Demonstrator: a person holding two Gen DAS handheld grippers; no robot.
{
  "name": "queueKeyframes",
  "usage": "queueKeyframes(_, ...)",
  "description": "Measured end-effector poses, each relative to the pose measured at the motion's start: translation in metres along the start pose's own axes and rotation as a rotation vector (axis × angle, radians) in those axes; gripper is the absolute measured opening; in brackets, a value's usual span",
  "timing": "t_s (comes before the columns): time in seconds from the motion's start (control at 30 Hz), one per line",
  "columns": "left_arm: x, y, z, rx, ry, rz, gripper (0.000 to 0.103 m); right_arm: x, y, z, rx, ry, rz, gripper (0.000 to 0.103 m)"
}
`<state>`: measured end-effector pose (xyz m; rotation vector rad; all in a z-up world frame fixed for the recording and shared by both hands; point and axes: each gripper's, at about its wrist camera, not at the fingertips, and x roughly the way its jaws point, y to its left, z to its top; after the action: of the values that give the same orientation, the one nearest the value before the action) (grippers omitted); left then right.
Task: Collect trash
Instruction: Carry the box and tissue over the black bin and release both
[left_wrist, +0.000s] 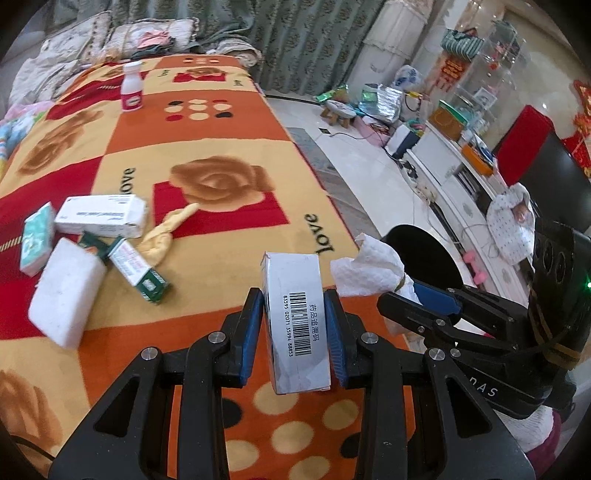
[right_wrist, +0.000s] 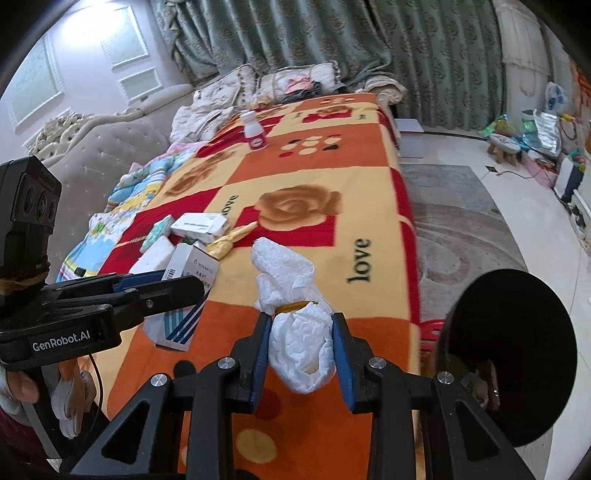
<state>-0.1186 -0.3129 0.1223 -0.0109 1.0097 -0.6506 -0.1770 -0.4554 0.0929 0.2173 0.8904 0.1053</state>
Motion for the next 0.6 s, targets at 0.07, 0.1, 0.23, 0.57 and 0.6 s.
queueKeyframes(0.07,0.004,-0.007,0.001,0.012,0.007,-0.010,0.031,-0.004,-0.006,-0.002,0.009,-0.004,-0.011,0.030)
queueKeyframes(0.1,0.005,-0.009,0.002,0.017,0.008,-0.012,0.031,-0.006,-0.010,-0.003,0.016,-0.005,-0.018,0.030)
queueKeyframes(0.23,0.012,-0.022,0.005,0.038,0.015,-0.032,0.031,-0.015,-0.025,-0.006,0.047,-0.014,-0.043,0.030)
queueKeyframes(0.57,0.032,-0.059,0.011,0.094,0.039,-0.084,0.031,-0.029,-0.060,-0.015,0.101,-0.014,-0.104,0.030)
queueKeyframes(0.6,0.036,-0.063,0.012,0.100,0.043,-0.091,0.031,-0.030,-0.064,-0.017,0.108,-0.014,-0.113,0.030)
